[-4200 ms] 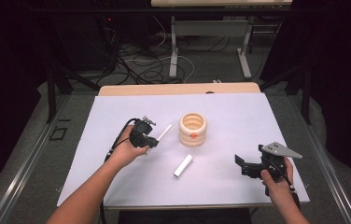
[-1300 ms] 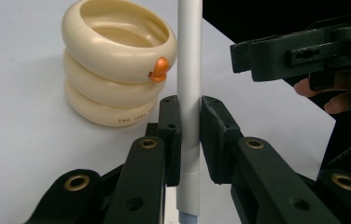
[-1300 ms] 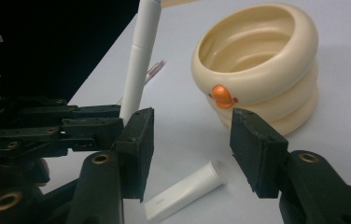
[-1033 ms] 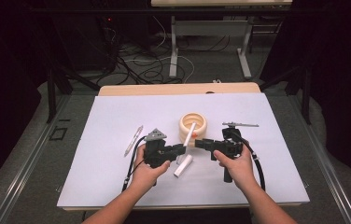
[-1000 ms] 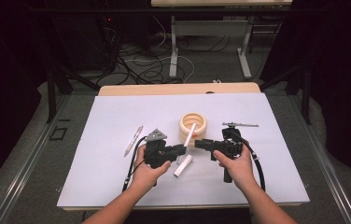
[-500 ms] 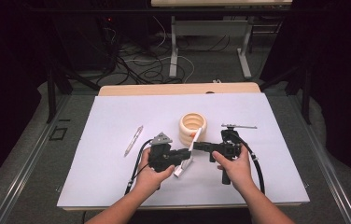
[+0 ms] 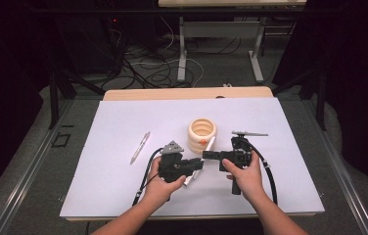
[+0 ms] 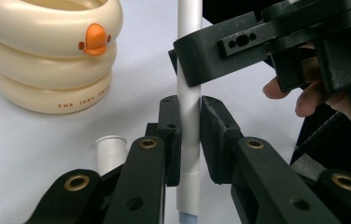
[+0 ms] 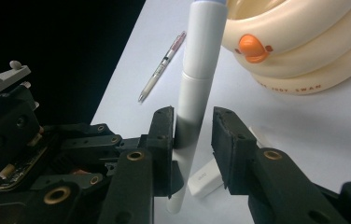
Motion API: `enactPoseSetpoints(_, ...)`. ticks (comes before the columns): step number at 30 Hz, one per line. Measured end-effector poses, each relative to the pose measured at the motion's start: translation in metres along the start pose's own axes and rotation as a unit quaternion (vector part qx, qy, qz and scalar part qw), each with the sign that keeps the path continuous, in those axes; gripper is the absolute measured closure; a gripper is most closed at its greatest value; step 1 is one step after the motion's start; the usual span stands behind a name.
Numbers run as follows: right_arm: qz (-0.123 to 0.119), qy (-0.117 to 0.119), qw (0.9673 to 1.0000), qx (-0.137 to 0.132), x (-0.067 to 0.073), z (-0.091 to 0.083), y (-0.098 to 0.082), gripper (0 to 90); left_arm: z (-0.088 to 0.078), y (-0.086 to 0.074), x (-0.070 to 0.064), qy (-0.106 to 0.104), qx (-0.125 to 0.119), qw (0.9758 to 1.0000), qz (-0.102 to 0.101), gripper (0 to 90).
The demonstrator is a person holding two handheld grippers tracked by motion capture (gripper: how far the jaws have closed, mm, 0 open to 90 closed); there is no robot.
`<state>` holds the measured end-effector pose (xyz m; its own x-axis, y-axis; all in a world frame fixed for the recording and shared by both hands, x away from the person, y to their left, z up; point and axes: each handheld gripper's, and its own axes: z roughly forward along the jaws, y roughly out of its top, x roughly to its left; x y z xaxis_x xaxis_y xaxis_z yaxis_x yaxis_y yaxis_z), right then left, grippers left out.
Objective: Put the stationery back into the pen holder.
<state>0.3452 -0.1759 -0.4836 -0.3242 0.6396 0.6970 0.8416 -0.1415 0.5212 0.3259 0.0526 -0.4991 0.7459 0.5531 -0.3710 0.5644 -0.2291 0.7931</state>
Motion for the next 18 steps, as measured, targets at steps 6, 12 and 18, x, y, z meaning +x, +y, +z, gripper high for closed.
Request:
enactPoseSetpoints(6, 0.007, 0.005, 1.0, 0.004, 0.0003, 0.0016, -0.001, 72.8, 0.0018, -0.0009, -0.0016, -0.001, -0.002, 1.0, 0.0, 78.9)
enactPoseSetpoints(12, 0.016, 0.008, 0.9998, 0.004, 0.0, 0.0013, -0.0016, 77.1, 0.0021, -0.0009, -0.002, -0.002, -0.002, 1.0, -0.002, 78.9)
enactPoseSetpoints(18, 0.018, 0.007, 0.9998, 0.002, 0.0007, 0.0012, -0.0017, 77.8, 0.0021, -0.0007, -0.0018, -0.004, -0.004, 1.0, -0.005, 78.8)
